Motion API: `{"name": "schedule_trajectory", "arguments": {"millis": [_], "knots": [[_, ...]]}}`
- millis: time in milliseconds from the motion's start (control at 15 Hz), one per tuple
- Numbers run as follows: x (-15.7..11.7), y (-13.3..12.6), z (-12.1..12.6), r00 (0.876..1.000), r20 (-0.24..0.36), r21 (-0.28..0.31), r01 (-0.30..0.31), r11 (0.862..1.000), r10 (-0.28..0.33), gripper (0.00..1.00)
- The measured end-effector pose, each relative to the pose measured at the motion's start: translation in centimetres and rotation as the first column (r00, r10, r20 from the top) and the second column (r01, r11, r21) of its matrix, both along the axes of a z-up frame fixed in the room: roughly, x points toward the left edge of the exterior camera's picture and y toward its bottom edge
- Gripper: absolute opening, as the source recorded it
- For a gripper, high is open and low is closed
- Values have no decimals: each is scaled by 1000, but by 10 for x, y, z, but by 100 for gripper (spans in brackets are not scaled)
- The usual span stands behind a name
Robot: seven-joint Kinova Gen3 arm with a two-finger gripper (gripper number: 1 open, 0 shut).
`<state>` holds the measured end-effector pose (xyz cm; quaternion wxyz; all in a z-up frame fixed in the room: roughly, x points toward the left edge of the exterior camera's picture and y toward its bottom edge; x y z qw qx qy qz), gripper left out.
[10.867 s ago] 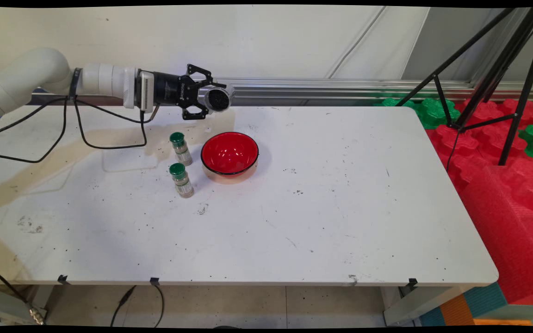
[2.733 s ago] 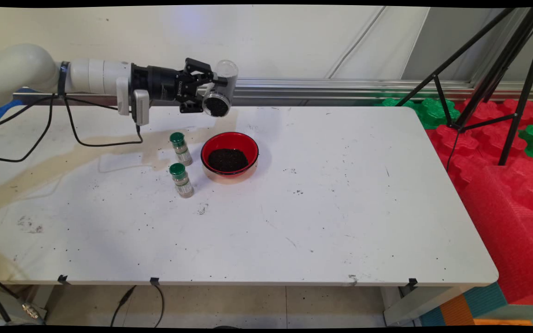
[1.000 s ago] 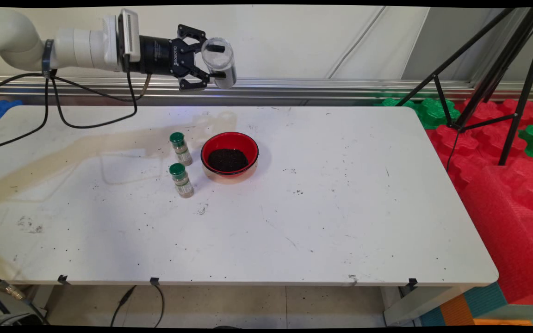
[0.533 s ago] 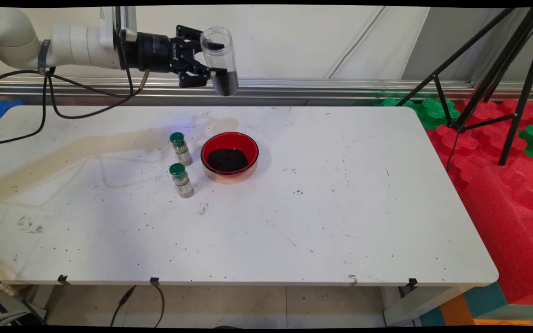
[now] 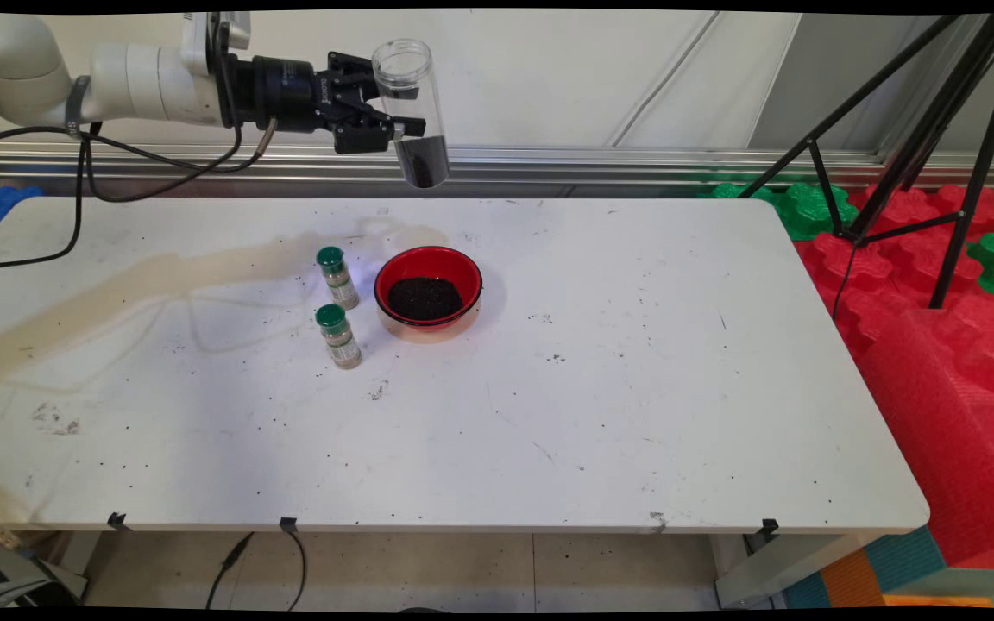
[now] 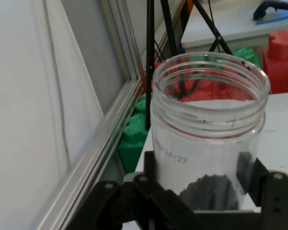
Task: Pour the black seasoning powder in the red bowl
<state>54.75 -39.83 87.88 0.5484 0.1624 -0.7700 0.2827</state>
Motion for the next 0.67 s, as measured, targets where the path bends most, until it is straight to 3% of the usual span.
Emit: {"name": "schedule_trajectory", "arguments": {"millis": [667], "knots": [[-8,14,5,995,-95,102,4,995,5,0]]}}
